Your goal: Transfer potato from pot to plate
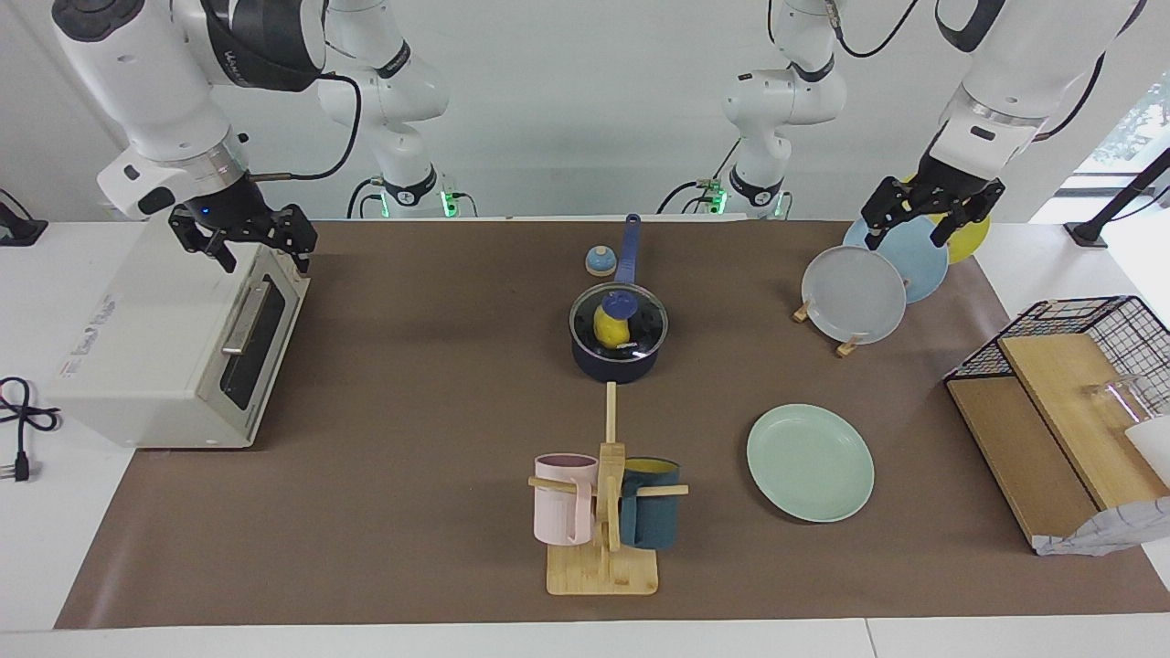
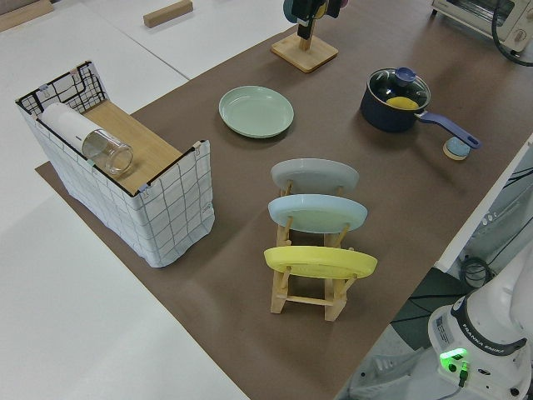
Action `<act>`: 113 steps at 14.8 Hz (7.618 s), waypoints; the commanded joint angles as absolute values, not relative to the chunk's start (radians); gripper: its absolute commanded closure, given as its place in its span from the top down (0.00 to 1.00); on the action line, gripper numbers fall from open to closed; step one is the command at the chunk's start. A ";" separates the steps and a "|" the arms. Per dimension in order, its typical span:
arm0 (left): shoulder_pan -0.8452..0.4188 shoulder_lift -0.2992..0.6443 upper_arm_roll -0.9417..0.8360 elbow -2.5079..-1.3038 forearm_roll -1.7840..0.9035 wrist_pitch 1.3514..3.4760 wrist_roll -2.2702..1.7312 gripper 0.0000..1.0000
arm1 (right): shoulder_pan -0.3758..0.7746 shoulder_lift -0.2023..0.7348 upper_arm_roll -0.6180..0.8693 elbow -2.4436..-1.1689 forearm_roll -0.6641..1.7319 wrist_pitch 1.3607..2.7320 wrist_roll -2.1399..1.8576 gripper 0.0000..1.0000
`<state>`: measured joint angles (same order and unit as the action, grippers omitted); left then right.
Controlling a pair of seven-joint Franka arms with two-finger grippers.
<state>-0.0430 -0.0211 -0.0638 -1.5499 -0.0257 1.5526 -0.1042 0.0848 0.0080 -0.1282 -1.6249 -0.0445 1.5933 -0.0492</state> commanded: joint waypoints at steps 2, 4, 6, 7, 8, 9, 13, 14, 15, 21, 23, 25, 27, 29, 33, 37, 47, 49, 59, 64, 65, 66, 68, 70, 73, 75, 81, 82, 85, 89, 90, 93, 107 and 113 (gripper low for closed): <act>-0.034 -0.049 -0.069 -1.583 -0.011 1.569 -0.112 1.00 | 0.078 -0.017 -0.132 -1.657 -0.021 1.603 -0.074 1.00; -0.034 -0.049 -0.069 -1.582 -0.011 1.569 -0.112 1.00 | 0.084 -0.017 -0.132 -1.652 -0.021 1.601 -0.069 1.00; -0.034 -0.049 -0.069 -1.583 -0.011 1.569 -0.112 1.00 | 0.086 -0.020 -0.132 -1.652 -0.021 1.601 -0.064 1.00; -0.034 -0.049 -0.069 -1.583 -0.011 1.569 -0.113 1.00 | 0.087 -0.020 -0.132 -1.654 -0.021 1.603 -0.063 1.00; -0.034 -0.049 -0.069 -1.582 -0.011 1.569 -0.115 1.00 | 0.086 -0.021 -0.132 -1.657 -0.021 1.606 -0.064 1.00; -0.035 -0.049 -0.069 -1.582 -0.011 1.571 -0.115 1.00 | 0.086 -0.023 -0.132 -1.664 -0.021 1.611 -0.069 1.00; -0.035 -0.049 -0.071 -1.582 -0.011 1.574 -0.114 1.00 | 0.103 -0.009 -0.107 -1.651 -0.008 1.652 -0.066 1.00; -0.035 -0.049 -0.071 -1.582 -0.011 1.572 -0.114 1.00 | 0.129 0.008 -0.101 -1.620 -0.008 1.645 -0.063 1.00; -0.035 -0.049 -0.071 -1.582 -0.011 1.571 -0.114 1.00 | 0.159 0.038 -0.101 -1.558 -0.006 1.605 -0.040 1.00; -0.034 -0.051 -0.071 -1.583 -0.011 1.575 -0.117 1.00 | 0.332 0.282 -0.049 -1.249 0.003 1.520 0.233 1.00; -0.035 -0.051 -0.071 -1.583 -0.011 1.574 -0.114 1.00 | 0.435 0.346 -0.049 -1.195 -0.009 1.535 0.322 1.00; -0.034 -0.049 -0.071 -1.583 -0.011 1.597 -0.103 1.00 | 0.492 0.348 -0.046 -1.198 -0.002 1.572 0.441 1.00; -0.035 -0.051 -0.071 -1.583 -0.011 1.595 -0.110 1.00 | 0.566 0.350 -0.029 -1.245 -0.004 1.640 0.546 1.00; -0.035 -0.051 -0.071 -1.583 -0.011 1.595 -0.109 1.00 | 0.623 0.342 -0.029 -1.351 -0.009 1.750 0.621 1.00; -0.035 -0.051 -0.071 -1.585 -0.012 1.598 -0.117 1.00 | 0.676 0.266 -0.029 -1.537 0.001 1.859 0.688 1.00; -0.034 -0.051 -0.069 -1.582 -0.012 1.592 -0.120 0.00 | 0.729 0.183 -0.026 -1.751 0.003 2.012 0.715 1.00; -0.035 -0.046 -0.067 -1.575 -0.015 1.623 -0.098 0.99 | 0.761 0.230 -0.025 -1.813 -0.009 2.193 0.715 1.00; -0.034 -0.048 -0.071 -1.578 -0.017 1.629 -0.106 1.00 | 0.794 0.265 -0.025 -1.798 -0.027 2.198 0.716 1.00; -0.037 -0.049 -0.069 -1.585 -0.021 1.629 -0.149 1.00 | 0.788 0.279 -0.025 -1.805 -0.115 2.227 0.686 1.00; -0.044 -0.049 -0.069 -1.583 -0.020 1.628 -0.163 1.00 | 0.775 0.282 -0.025 -1.792 -0.115 2.214 0.661 1.00; -0.046 -0.049 -0.071 -1.583 -0.020 1.629 -0.175 1.00 | 0.773 0.284 -0.023 -1.790 -0.115 2.215 0.661 1.00; -0.048 -0.049 -0.071 -1.583 -0.020 1.631 -0.176 1.00 | 0.773 0.285 -0.023 -1.799 -0.115 2.221 0.661 1.00; -0.049 -0.049 -0.071 -1.585 -0.020 1.631 -0.176 1.00 | 0.773 0.284 -0.023 -1.804 -0.115 2.223 0.661 1.00; -0.049 -0.049 -0.072 -1.583 -0.020 1.632 -0.176 1.00 | 0.772 0.284 -0.023 -1.805 -0.114 2.229 0.661 1.00; -0.049 -0.049 -0.074 -1.583 -0.020 1.632 -0.176 1.00 | 0.767 0.281 -0.023 -1.818 -0.114 2.232 0.661 1.00; -0.049 -0.049 -0.074 -1.583 -0.020 1.632 -0.176 1.00 | 0.765 0.282 -0.023 -1.821 -0.112 2.238 0.660 0.93; -0.049 -0.049 -0.074 -1.583 -0.020 1.623 -0.175 0.00 | 0.765 0.284 -0.023 -1.813 -0.106 2.246 0.661 0.57; -0.049 -0.049 -0.074 -1.583 -0.020 1.618 -0.175 0.00 | 0.765 0.285 -0.023 -1.810 -0.104 2.244 0.661 0.51; -0.049 -0.049 -0.075 -1.582 -0.020 1.615 -0.175 0.00 | 0.765 0.285 -0.023 -1.793 -0.104 2.231 0.661 0.31; -0.049 -0.049 -0.075 -1.585 -0.020 1.628 -0.158 0.99 | 0.700 0.285 -0.023 -1.666 -0.097 2.091 0.588 0.30; -0.049 -0.049 -0.075 -1.583 -0.020 1.629 -0.160 1.00 | 0.669 0.285 -0.025 -1.652 -0.094 2.074 0.542 0.30; -0.054 -0.049 -0.080 -1.585 -0.021 1.631 -0.172 1.00 | 0.571 0.267 -0.025 -1.649 -0.040 2.054 0.399 0.30; -0.568 0.173 -0.081 -1.865 -0.092 2.046 -0.729 1.00 | 0.209 0.134 -0.031 -1.989 -0.011 2.129 -0.025 0.12; -0.623 0.210 -0.080 -1.963 -0.087 2.172 -0.726 1.00 | 0.156 0.104 -0.040 -2.140 -0.011 2.287 -0.066 0.12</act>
<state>-0.5872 0.2206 -0.0981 -1.9226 -0.0757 2.1356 -0.7357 0.1638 0.1575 -0.0466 -2.0773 -0.0237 2.2648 -0.0412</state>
